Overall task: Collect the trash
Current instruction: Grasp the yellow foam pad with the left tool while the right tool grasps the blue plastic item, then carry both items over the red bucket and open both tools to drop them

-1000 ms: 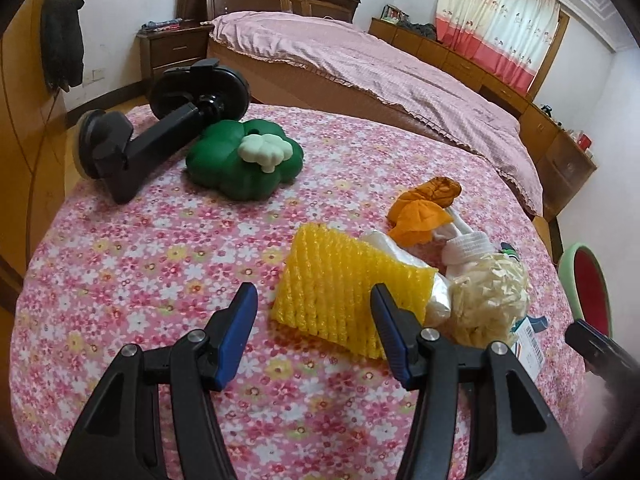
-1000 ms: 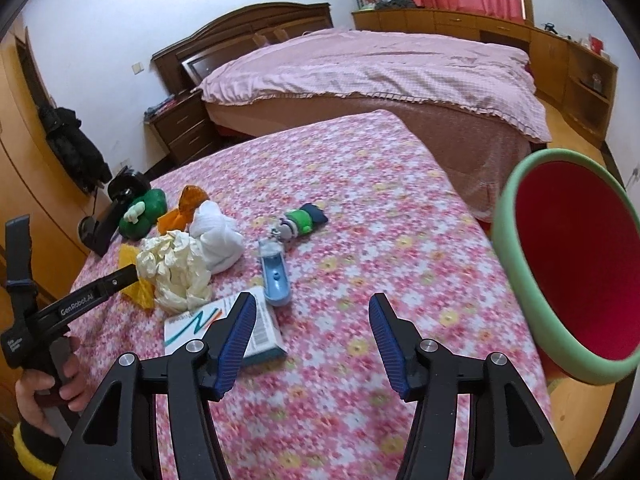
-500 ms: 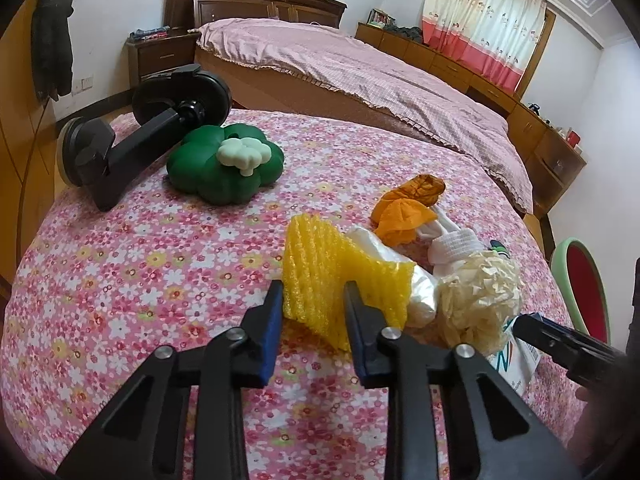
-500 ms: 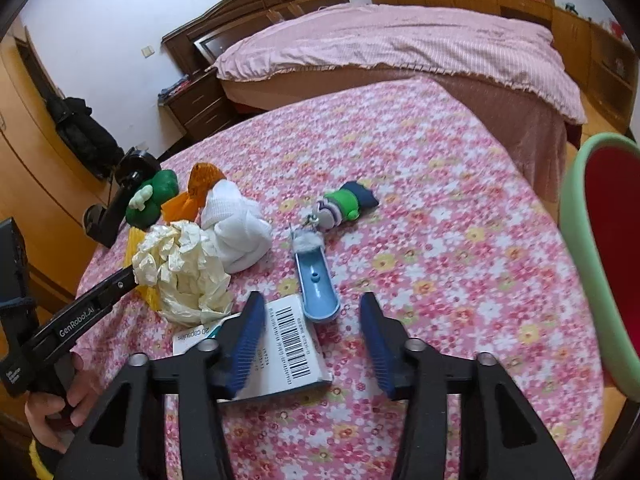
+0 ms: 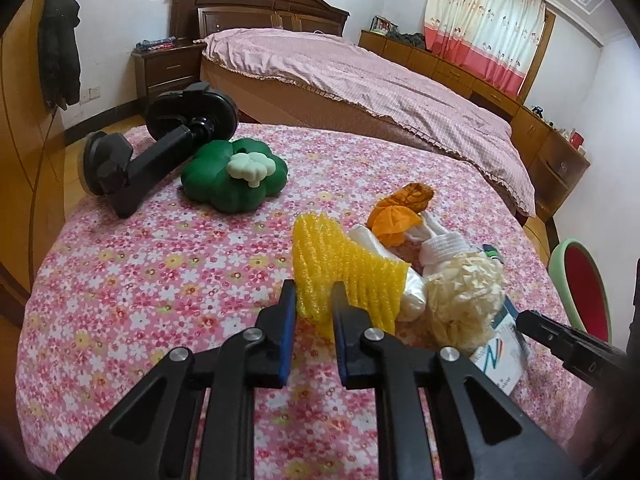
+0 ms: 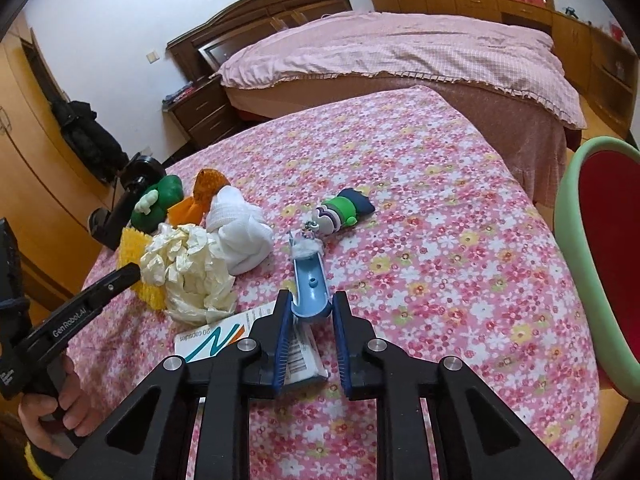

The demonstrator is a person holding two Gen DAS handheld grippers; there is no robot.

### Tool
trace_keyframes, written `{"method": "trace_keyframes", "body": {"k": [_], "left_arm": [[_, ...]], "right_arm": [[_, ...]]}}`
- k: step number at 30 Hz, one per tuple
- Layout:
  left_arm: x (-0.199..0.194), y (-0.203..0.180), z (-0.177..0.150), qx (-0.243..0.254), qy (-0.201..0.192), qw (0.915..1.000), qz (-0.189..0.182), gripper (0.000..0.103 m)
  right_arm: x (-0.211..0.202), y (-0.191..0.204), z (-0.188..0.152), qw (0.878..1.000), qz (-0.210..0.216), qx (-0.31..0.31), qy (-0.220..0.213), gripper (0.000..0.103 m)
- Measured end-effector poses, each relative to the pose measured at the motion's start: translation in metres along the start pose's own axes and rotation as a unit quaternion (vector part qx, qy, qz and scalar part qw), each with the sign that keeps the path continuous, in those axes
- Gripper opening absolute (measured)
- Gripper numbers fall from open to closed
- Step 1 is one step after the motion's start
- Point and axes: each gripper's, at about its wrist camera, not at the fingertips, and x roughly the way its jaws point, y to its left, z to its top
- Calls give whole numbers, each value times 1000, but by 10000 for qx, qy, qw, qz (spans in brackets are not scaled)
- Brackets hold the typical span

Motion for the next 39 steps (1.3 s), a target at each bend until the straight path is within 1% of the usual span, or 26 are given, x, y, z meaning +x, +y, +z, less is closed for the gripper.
{"method": "trace_keyframes", "body": {"k": [13,18,27,31,39], "left_arm": [[-39,-9,-9,-38,-213,9998,16,16],[-58,-17,-14,52,-369,9993,40,16],[-86,-31,-19,139,-588,9981,-117,16],[-96,-39,-22,164,-645,9975,-236,16],[-113,-59,-27,306,-742,9961,-360,16]], "right_arm": [[-43,3,-13,9994,76,34,-349,20],[-59,5,-19,9988,105,41,-475,20],[-96,10,-26,9962,60,-70,-869,19],[-114,12,-29,9939,-49,-165,-1087,19],[-137,10,-35,9903,-409,-212,-1307,19]]}}
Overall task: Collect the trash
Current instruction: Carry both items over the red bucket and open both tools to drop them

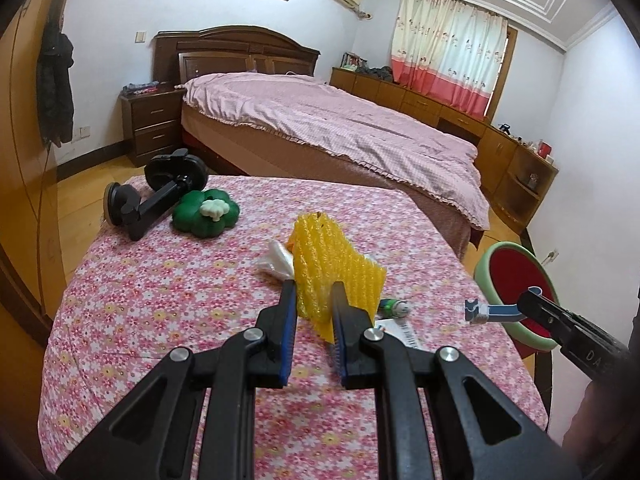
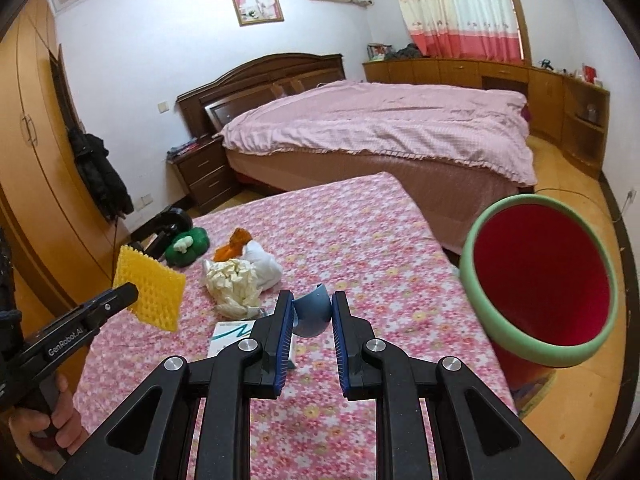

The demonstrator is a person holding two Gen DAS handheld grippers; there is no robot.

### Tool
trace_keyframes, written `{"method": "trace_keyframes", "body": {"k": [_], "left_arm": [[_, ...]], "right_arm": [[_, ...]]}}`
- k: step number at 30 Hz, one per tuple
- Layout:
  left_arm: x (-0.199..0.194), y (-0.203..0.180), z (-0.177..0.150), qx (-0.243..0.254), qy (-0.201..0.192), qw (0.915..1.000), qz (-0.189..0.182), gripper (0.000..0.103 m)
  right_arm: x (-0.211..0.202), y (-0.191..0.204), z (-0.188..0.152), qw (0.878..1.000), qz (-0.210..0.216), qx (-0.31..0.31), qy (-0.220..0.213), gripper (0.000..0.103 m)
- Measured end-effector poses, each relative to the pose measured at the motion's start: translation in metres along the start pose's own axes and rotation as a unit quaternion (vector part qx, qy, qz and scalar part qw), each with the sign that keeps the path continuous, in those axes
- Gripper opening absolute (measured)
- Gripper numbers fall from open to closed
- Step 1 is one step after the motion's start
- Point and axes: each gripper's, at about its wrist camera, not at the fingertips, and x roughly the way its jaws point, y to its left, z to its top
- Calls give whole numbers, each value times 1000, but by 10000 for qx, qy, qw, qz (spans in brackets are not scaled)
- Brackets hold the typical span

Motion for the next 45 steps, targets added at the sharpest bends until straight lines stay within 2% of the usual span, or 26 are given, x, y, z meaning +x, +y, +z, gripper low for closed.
{"method": "trace_keyframes", "body": {"k": [8,29,45], "left_arm": [[-6,-25,1,151,-2,9997,-168,16],[21,-100,2,654,266,9960,-551,16],[69,-184,1,1253,551,9850,-1054,16]], "right_arm": [[-19,-16,-2,9995,-249,69,-195,19],[-42,-81,-4,9928,-960,513,-493,19],[-47,-162,-12,9804,-1334,1340,-551,19]]}}
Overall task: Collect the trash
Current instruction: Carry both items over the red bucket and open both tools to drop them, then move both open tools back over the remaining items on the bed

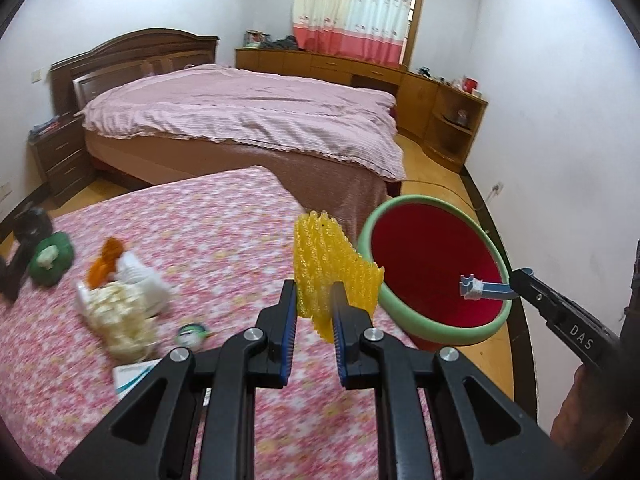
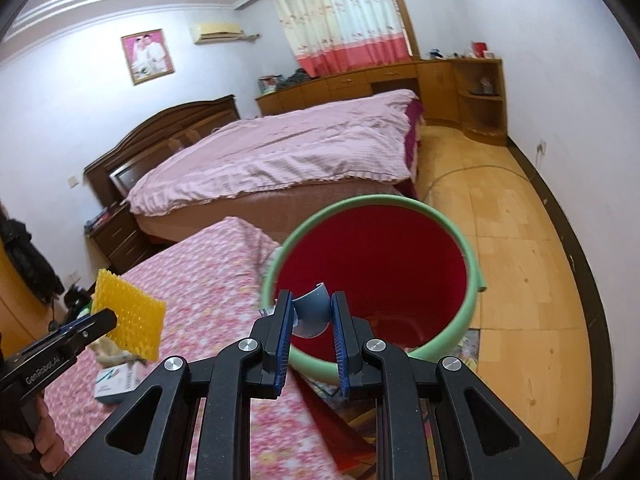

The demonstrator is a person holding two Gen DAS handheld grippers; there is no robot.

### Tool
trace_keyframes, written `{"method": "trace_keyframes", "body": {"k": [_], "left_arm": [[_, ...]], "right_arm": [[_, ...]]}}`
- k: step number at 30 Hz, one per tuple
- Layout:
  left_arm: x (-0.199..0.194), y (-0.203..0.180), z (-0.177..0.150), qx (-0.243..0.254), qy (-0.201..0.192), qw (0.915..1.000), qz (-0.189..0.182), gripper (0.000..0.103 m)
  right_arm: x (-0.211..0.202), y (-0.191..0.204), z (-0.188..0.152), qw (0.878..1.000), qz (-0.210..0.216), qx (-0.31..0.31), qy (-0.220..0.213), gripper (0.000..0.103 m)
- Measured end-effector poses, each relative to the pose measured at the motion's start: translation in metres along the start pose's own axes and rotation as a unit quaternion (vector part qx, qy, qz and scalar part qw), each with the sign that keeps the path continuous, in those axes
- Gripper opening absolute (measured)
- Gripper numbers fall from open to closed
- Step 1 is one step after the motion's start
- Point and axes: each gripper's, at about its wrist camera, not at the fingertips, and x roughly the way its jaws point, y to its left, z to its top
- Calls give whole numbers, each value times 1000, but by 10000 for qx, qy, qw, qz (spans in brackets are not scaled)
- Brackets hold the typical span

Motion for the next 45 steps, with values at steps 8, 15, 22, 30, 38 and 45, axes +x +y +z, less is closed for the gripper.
{"method": "trace_keyframes", "body": {"k": [8,15,22,30,38,45], "left_arm": [[43,-36,10,255,217,9988,-345,16],[71,-58,15,406,341,9969,-583,16],[88,-77,13,671,390,9935,-828,18],[94,-81,13,756,413,9938,-701,39],[87,-66,13,556,388,9962,-551,39],[69,-47,11,350,332,9980,-418,39]], "right_arm": [[24,-28,1,9995,-161,176,212,19],[37,-43,4,9988,-250,277,327,20],[46,-53,2,9979,-340,354,418,21],[47,-59,2,9981,-303,384,365,26],[40,-56,2,9985,-203,412,304,34],[34,-43,2,9989,-161,349,260,46]]}}
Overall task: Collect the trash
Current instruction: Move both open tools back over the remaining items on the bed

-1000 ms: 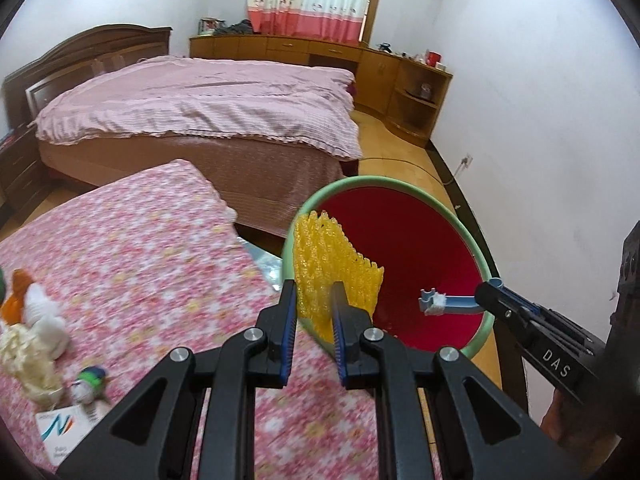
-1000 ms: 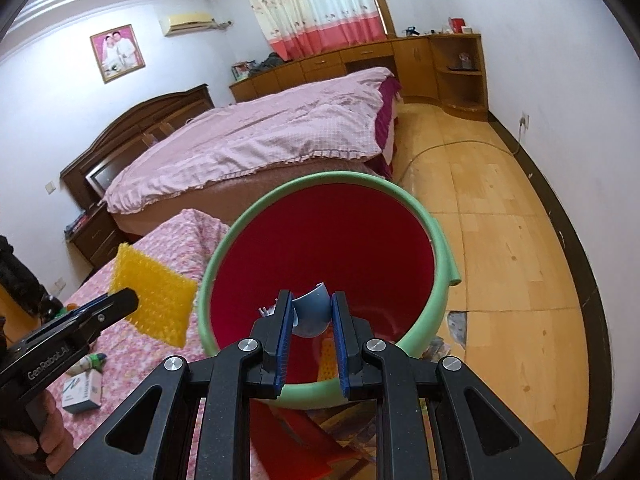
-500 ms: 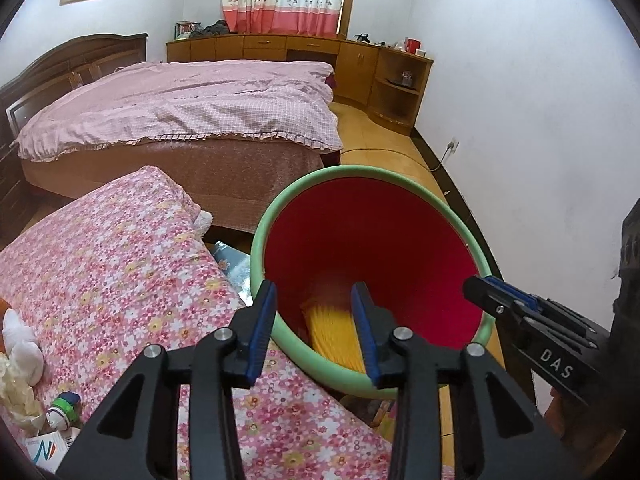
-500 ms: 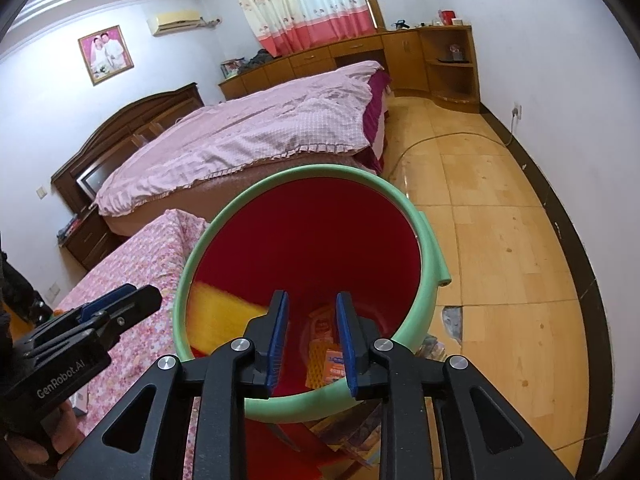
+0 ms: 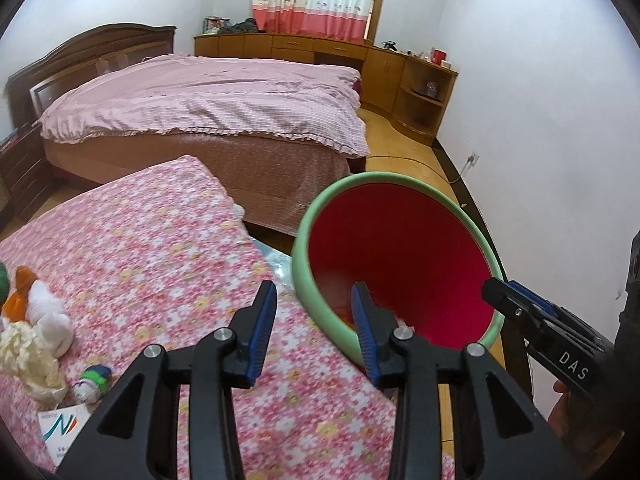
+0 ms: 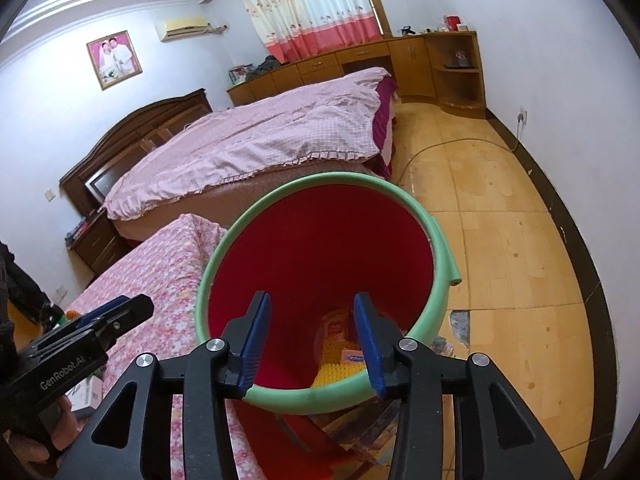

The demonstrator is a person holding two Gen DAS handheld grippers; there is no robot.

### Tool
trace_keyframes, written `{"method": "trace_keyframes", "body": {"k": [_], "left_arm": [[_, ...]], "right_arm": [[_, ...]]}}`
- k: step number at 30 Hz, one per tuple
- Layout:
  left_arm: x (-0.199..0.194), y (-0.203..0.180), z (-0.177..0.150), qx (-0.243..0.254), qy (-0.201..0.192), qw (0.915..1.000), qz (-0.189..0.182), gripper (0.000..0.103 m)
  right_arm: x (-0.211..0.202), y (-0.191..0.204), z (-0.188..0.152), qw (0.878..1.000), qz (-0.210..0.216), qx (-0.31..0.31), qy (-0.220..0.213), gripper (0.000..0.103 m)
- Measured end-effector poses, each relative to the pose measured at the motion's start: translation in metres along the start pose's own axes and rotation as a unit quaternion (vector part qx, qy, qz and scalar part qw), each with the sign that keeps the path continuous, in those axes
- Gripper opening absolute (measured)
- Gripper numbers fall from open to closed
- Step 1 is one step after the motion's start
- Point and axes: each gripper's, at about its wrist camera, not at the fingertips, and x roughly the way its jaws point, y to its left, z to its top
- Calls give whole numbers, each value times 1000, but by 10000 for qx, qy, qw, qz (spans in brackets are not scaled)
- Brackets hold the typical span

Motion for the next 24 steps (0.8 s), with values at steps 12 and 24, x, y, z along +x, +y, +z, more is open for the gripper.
{"method": "trace_keyframes", "body": {"k": [12,24], "left_arm": [[-34,49,-15,-602,-91,9971,465,39],[-65,114,-33,-1223,-228,9866,1056,39]], "right_arm": [[-6,38,-9,9990,232,-366,64,51],[0,80,-26,9964,541,-578,310,60]]}}
